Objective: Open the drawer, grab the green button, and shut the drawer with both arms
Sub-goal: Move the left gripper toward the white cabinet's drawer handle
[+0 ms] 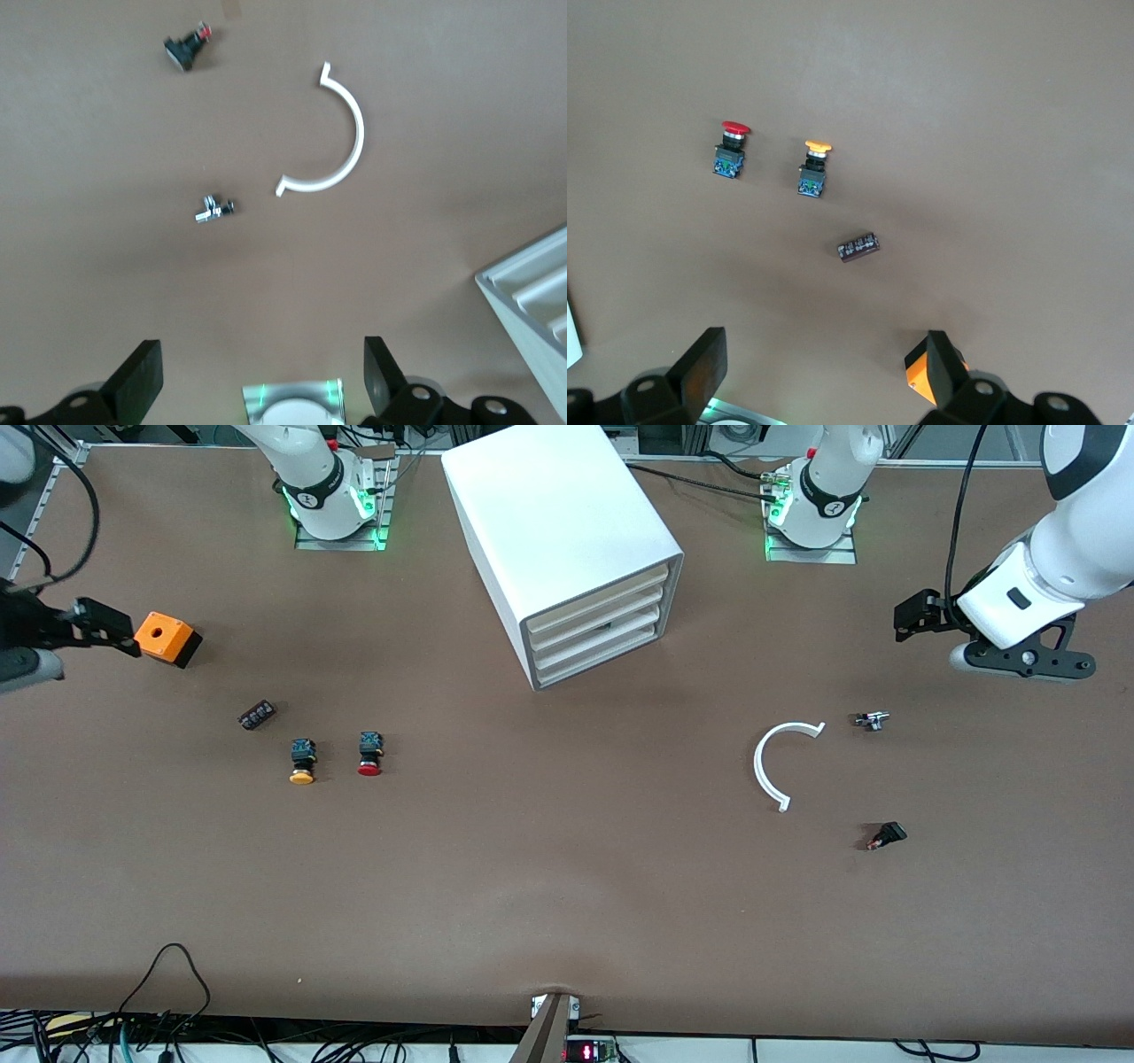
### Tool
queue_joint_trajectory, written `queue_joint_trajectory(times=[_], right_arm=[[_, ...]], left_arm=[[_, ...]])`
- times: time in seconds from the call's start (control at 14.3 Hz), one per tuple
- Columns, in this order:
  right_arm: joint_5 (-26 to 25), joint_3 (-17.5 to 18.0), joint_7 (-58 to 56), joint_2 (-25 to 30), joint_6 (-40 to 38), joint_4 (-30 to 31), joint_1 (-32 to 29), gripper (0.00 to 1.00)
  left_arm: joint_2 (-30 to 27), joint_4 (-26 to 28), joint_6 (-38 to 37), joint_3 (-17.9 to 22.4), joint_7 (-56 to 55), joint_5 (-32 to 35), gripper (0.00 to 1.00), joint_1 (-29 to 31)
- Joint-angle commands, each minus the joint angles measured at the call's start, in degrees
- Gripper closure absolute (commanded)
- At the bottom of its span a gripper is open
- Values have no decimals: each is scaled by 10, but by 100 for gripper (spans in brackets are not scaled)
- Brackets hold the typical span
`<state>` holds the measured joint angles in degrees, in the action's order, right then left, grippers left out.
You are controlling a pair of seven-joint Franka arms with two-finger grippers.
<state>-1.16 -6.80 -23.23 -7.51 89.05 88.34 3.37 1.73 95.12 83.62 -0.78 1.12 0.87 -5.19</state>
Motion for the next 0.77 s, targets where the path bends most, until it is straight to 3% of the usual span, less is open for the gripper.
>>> queue_joint_trajectory(times=[0.0, 0.35, 0.7], right_arm=[[0, -1, -6, -9, -2, -5, 2, 0], [-5, 0, -6, -19, -8, -4, 21, 0], [-23, 0, -7, -21, -29, -6, 29, 0]], left_arm=[[70, -97, -78, -3, 22, -14, 0, -3], [113, -94, -86, -1, 140, -166, 0, 8], [206, -85, -140, -1, 237, -332, 0, 11]])
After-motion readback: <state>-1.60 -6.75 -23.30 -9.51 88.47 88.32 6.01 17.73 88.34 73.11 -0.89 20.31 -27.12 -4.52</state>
